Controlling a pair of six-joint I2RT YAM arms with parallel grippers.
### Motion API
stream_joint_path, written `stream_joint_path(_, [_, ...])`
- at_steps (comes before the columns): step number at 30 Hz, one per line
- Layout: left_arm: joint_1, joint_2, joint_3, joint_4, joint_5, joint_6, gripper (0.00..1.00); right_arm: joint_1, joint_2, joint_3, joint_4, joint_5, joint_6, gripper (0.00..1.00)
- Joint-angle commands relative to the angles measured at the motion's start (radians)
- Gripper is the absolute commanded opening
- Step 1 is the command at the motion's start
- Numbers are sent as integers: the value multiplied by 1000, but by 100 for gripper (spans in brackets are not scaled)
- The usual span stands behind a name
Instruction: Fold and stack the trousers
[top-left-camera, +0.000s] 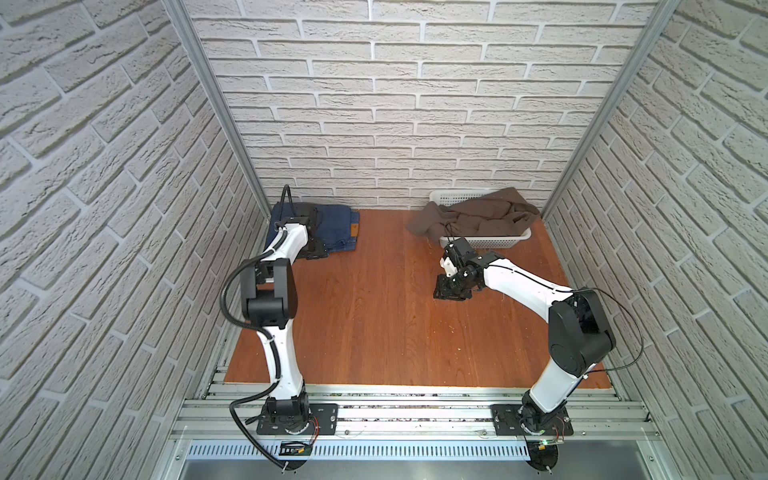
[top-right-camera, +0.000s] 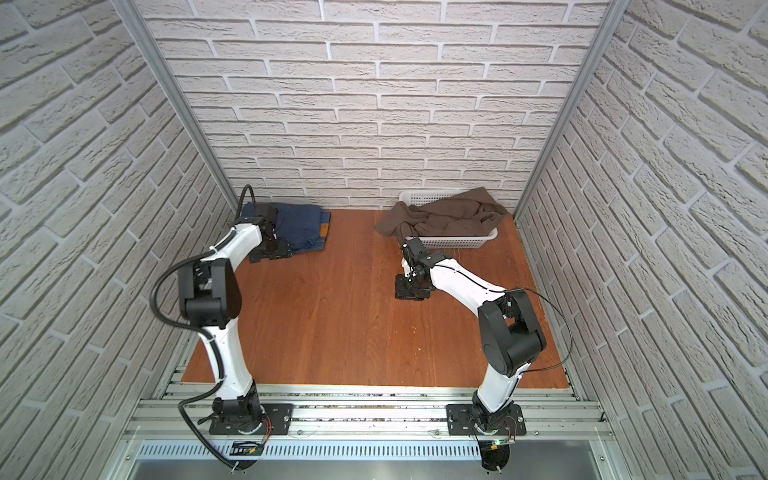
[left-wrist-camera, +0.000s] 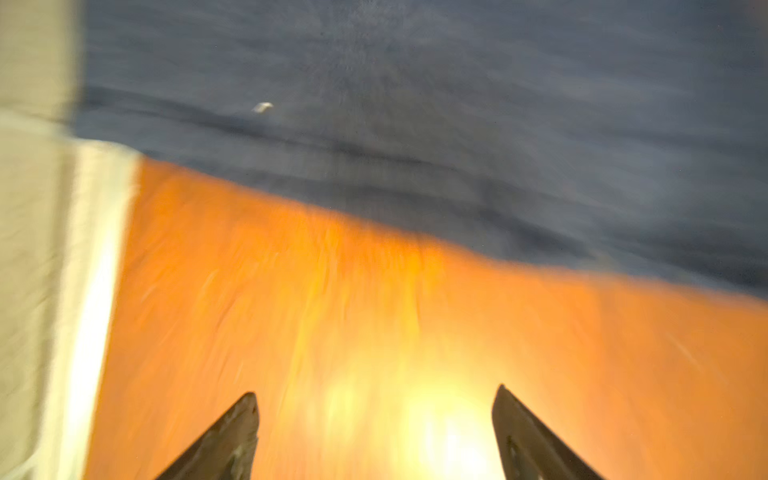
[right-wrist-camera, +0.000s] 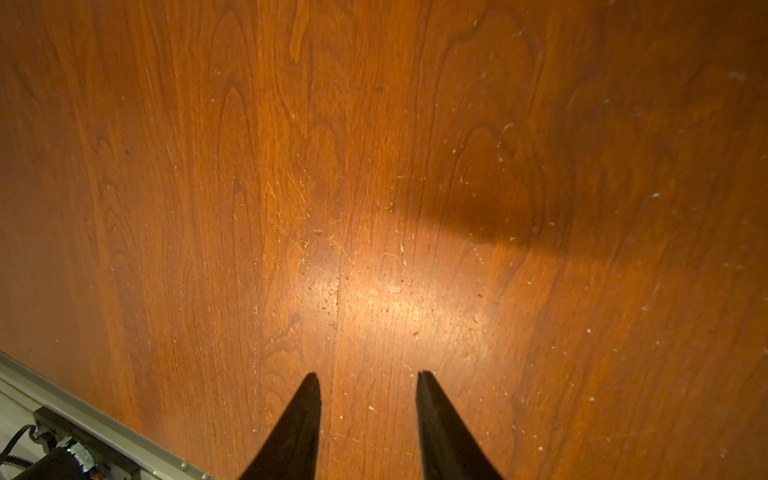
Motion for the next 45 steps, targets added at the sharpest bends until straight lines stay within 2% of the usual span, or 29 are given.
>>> stream_joint_path(1, [-91, -241, -163, 172, -74, -18, 89, -13, -76, 11, 14, 75, -10, 40])
stream_joint_path(4, [-136, -426, -351, 259, -97, -51, 89, -50, -126, -19, 46, 117, -23, 40])
stream_joint_path(6, [-144, -543, -478, 320, -107, -75, 89, -82, -177, -53, 82, 105, -46, 40])
stream_joint_path(8, [-144, -670, -625, 408, -147, -88, 89, -103, -244, -93, 124, 145, -68, 40])
stream_joint_path(14, [-127, -992, -976, 650, -248, -125, 90, -116, -447, -223, 271, 417, -113, 41])
stream_joint_path(18, [-106, -1121, -1103, 737, -288, -118, 90, -116, -624, -455, 574, 577, -174, 42])
stream_joint_path(22, [-92, -1162, -1163, 785, -306, -73, 90, -117, -701, -623, 805, 650, -302, 43])
stream_joint_path(26, [-83, -1162, -1223, 866, -332, -23, 91, -118, -680, -668, 848, 750, -354, 45])
stream_joint_path(32, [-50, -1127, -1336, 1059, -366, 39, 93, -123, -620, -777, 1055, 859, -436, 49])
stream_joint_path(40, [-7, -1036, -1459, 1299, -390, 76, 93, -166, -469, -883, 1345, 850, -478, 51])
stream_joint_path(45, [21, -1000, -1504, 1405, -367, 102, 94, -179, -346, -913, 1481, 834, -470, 51])
